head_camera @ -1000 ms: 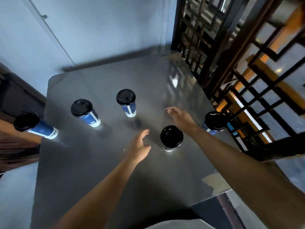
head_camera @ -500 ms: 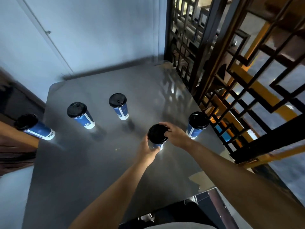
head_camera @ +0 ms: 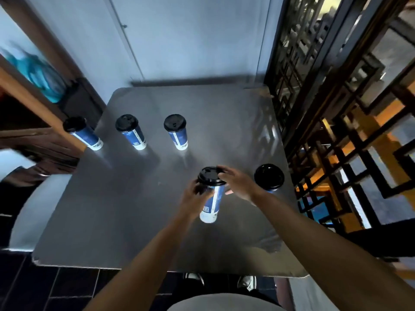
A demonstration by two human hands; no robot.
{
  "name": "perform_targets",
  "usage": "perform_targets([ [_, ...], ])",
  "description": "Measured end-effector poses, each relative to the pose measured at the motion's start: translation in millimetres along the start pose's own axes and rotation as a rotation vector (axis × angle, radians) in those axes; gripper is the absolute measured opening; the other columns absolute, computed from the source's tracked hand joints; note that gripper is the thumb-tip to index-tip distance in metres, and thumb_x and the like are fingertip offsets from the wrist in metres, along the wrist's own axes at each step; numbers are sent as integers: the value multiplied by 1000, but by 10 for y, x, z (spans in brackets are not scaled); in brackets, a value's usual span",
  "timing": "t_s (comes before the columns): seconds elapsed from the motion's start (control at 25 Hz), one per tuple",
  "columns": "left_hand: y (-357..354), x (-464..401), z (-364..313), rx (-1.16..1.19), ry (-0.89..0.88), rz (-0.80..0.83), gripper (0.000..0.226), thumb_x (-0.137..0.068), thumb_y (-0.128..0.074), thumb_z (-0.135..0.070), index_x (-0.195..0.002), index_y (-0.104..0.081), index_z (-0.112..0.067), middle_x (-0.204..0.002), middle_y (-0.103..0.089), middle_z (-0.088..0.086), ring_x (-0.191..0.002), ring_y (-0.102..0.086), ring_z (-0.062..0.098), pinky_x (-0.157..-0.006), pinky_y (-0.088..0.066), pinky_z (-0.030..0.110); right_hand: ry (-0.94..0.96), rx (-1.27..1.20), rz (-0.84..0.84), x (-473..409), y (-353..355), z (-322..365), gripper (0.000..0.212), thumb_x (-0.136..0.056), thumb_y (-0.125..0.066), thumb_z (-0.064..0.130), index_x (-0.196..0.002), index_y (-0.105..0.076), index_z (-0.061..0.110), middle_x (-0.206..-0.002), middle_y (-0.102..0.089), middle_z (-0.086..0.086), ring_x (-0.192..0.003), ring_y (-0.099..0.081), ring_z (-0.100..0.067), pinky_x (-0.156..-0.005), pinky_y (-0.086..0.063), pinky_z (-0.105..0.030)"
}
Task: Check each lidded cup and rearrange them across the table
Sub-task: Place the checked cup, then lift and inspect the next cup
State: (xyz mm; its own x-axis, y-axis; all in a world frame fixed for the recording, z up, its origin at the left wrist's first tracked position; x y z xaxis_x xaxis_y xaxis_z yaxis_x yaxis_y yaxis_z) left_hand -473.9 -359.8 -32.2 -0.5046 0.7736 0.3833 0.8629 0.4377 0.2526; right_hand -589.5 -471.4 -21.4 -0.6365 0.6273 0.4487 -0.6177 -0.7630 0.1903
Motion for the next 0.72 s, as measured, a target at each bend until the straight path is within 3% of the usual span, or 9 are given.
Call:
perform_targets([
  [0.08, 25, 55, 51, 35, 39, -41, 21, -93, -69, -6, -114, -66, -6, -105, -73, 12, -80, -67, 10, -65, -52, 11, 8, 21, 15, 40, -2, -1, 44, -87, -54, 46, -127, -62, 30, -118, -69, -10, -90, -65, -23, -70, -56, -33],
  [0.16, 34, 131, 214, 118, 152, -59, 15, -95, -70, -21, -108, -63, -17, -104, -73, 10, -80, -69, 15, -67, -56, 24, 20, 39, 14, 104, -17, 11, 40, -91, -51, 46, -125, -64, 28, -112, -71, -12, -84, -65, -20, -67, -54, -32],
  [0.24, -47, 181, 354, 233, 266, -2, 41, -90, -73, -45, -117, -62, -16, -111, -72, 16, -93, -73, 31, -75, -62, 43, 25, 58, -3, 148, -38, -7, 39, -87, -50, 49, -115, -66, 28, -103, -71, -8, -82, -64, -19, -65, -52, -33],
  [0.32, -220, 229, 371, 422, 298, 156, 68, -84, -72, -58, -126, -64, -6, -119, -69, 30, -104, -70, 47, -89, -59, 57, 22, 62, -14, 164, -90, -46, 29, -91, -51, 46, -105, -67, 27, -94, -68, -5, -79, -63, -19, -66, -53, -38],
  [0.44, -261, 353, 321, 597, 358, 223, 50, -98, -56, -46, -118, -66, -1, -96, -76, 20, -77, -75, 29, -67, -62, 36, -44, 25, -14, 165, -195, -176, 26, -101, -47, 35, -92, -63, 18, -82, -63, -8, -72, -63, -24, -73, -57, -47],
  [0.48, -281, 366, 373, 617, 402, 235, 50, -99, -55, -46, -119, -66, -2, -97, -77, 17, -77, -75, 27, -66, -62, 35, -73, 9, -21, 177, -224, -226, 27, -102, -47, 33, -89, -63, 16, -79, -62, -10, -70, -63, -26, -75, -58, -51],
  [0.64, -242, 348, 614, 594, 509, 211, 87, -66, -79, -63, -136, -62, -14, -126, -73, 18, -119, -68, 41, -104, -53, 56, -141, -52, -41, 186, -333, -411, 37, -101, -47, 34, -103, -68, 4, -84, -63, -17, -69, -63, -28, -75, -59, -51],
  [0.72, -221, 358, 703, 589, 545, 185, 90, -59, -82, -62, -132, -64, -12, -118, -74, 17, -106, -71, 38, -96, -56, 51, -157, -54, -48, 180, -367, -453, 40, -101, -48, 36, -105, -67, 2, -84, -63, -19, -69, -63, -30, -76, -59, -54],
])
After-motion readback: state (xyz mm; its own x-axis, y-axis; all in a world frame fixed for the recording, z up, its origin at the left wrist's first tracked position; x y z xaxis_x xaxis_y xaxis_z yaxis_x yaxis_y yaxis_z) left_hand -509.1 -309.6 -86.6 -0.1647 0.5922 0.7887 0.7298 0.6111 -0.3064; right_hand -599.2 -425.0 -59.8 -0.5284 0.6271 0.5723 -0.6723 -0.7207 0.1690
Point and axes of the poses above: each hand's wrist, its own x-axis away from the middle knuckle, its own y-axis out of the back of the hand, z = x × y, the point moved 10 cm from there along -x, towards the middle knuckle
